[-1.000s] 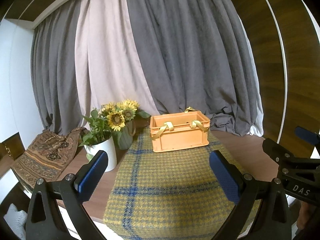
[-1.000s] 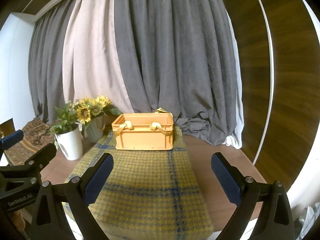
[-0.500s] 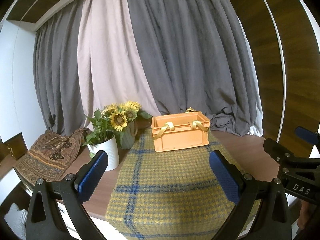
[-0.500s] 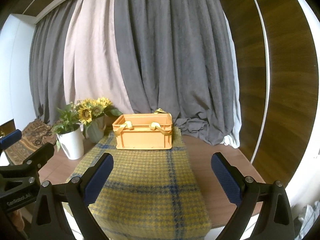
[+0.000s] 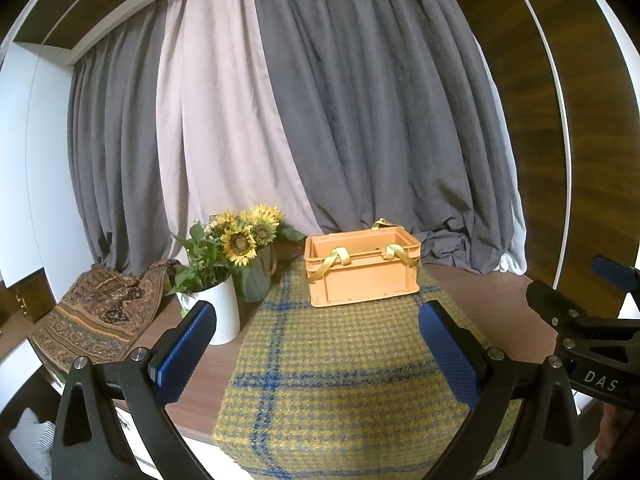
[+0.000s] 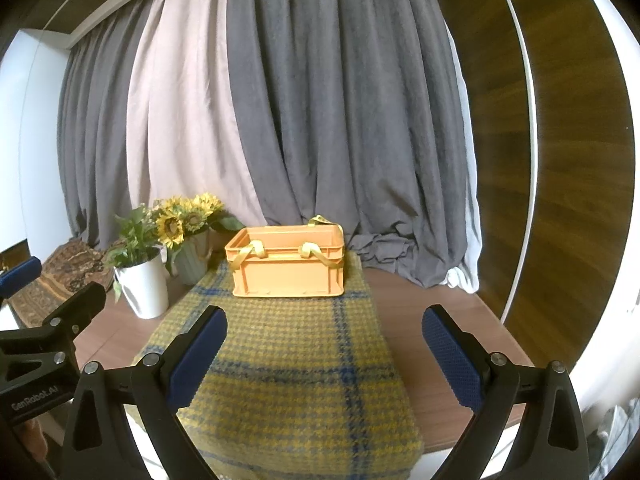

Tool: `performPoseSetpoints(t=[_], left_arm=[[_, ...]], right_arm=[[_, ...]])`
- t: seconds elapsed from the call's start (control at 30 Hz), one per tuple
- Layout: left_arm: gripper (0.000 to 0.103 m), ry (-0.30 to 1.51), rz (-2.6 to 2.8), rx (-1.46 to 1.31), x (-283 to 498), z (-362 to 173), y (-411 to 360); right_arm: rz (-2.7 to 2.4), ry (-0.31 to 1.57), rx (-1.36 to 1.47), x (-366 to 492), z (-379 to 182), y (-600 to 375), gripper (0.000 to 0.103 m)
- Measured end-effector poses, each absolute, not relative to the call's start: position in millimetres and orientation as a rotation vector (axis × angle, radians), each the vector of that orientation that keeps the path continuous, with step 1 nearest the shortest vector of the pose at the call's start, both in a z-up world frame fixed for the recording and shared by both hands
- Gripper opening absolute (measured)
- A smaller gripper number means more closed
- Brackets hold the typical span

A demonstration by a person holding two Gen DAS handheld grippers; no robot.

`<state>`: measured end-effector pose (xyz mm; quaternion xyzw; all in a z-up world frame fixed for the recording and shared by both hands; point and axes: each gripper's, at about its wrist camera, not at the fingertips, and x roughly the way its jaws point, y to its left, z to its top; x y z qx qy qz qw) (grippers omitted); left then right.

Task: Organize soft objects

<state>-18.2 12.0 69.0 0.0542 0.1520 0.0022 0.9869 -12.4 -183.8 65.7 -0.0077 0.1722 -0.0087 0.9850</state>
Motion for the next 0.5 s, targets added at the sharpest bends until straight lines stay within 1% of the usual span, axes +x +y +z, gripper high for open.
performPoseSetpoints(t=[0.5], left_arm=[[0.103,0.312,0.005,0.103,-16.5,67.7,10.2]], right_arm=[[-0.016,0.353,-0.017,-11.8,64.0,-180.7,0.099]])
